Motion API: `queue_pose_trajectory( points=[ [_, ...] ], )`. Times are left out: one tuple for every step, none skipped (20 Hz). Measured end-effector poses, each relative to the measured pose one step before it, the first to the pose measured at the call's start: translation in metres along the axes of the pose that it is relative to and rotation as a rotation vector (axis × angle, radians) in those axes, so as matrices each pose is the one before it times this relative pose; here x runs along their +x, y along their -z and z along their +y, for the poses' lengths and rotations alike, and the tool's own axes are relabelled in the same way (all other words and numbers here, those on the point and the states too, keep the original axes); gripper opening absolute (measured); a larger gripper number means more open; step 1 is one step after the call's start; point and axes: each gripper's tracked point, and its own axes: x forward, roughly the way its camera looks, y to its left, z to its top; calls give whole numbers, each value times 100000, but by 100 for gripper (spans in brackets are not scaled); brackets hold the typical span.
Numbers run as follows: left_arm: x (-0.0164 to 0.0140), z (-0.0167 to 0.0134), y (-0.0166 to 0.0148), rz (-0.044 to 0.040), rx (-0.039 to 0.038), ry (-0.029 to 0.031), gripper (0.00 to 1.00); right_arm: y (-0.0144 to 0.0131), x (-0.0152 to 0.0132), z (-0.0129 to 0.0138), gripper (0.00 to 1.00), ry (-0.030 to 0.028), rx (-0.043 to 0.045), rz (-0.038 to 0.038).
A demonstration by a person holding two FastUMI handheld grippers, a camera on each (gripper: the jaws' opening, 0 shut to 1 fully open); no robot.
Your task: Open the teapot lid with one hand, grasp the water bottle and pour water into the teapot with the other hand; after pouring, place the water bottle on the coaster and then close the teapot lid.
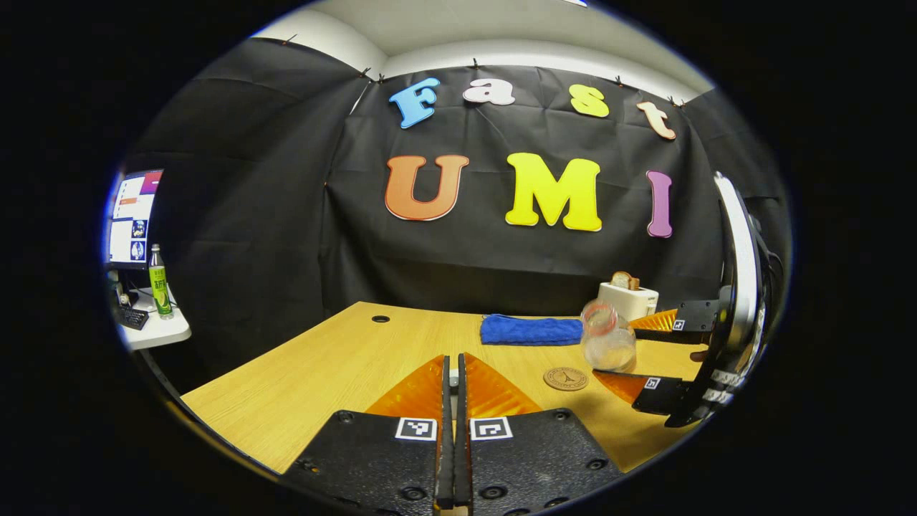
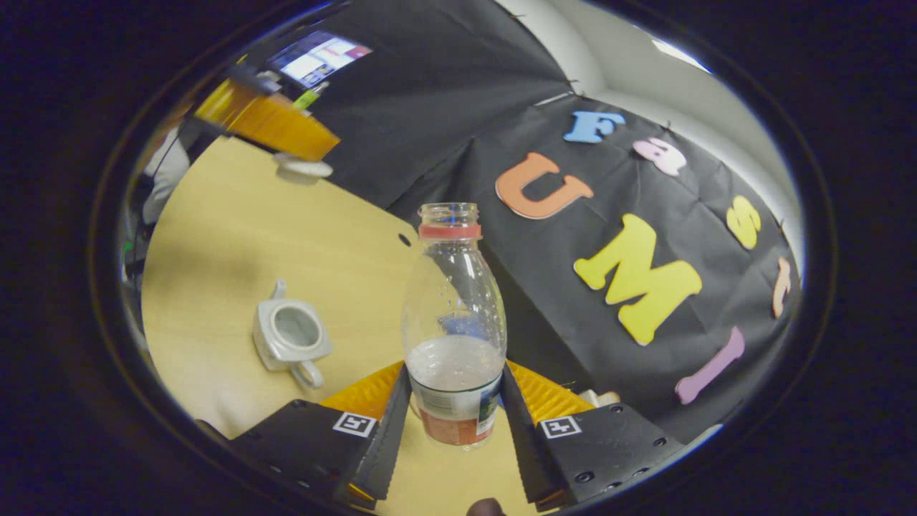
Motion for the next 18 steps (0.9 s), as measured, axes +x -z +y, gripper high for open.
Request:
queue_pose_trajectory(
  points=[
    [-45,-452,-1,-99,517,882,3,-413,-367,-970,70,808,8850,-1523],
    [68,-428,-30,-143,608,631,3,-406,184,-764,70,1124,7770,-2400],
    [58,-285,37,18,383,728,3,-340,188,-880,69,1525,6602,-2349],
    [51,-450,-55,-140,157,888,3,-70,436,-883,69,1400,5866,-1899],
    [-57,-541,4,113,302,884,3,-23,303,-828,68,1206,5202,-1192],
    [-25,-295,-81,-88,674,529,3,99,337,-760,69,736,4727,-1097],
    [45,-137,61,-57,603,403,3,54,527,-711,68,475,4600,-516],
    [77,-261,48,100,354,496,3,222,560,-407,68,-354,4226,241],
    [-54,-327,-12,25,184,441,3,111,716,-376,68,182,3847,19],
    [41,-159,-6,62,376,289,3,183,615,-299,67,-85,3047,-97],
    [-26,-80,57,45,582,43,3,416,621,-24,67,-1171,3501,878],
    [11,-46,-6,-62,473,-31,3,623,933,-225,68,-1031,4068,1542],
    [82,26,67,4,164,57,3,788,834,-192,68,-1046,3838,2541],
    [20,23,-11,-35,104,-128,3,625,844,-268,69,-470,3620,1991],
    [-74,38,-110,-109,373,-204,3,322,848,-420,69,-68,4611,2182],
    [-67,150,-82,-119,427,-413,3,494,817,-441,69,-498,6318,2054],
    [2,158,77,45,-23,-279,3,133,822,-502,69,302,5713,1951],
    [-37,146,-32,-193,-257,-274,3,-101,654,-652,68,1600,2032,733]
  ],
)
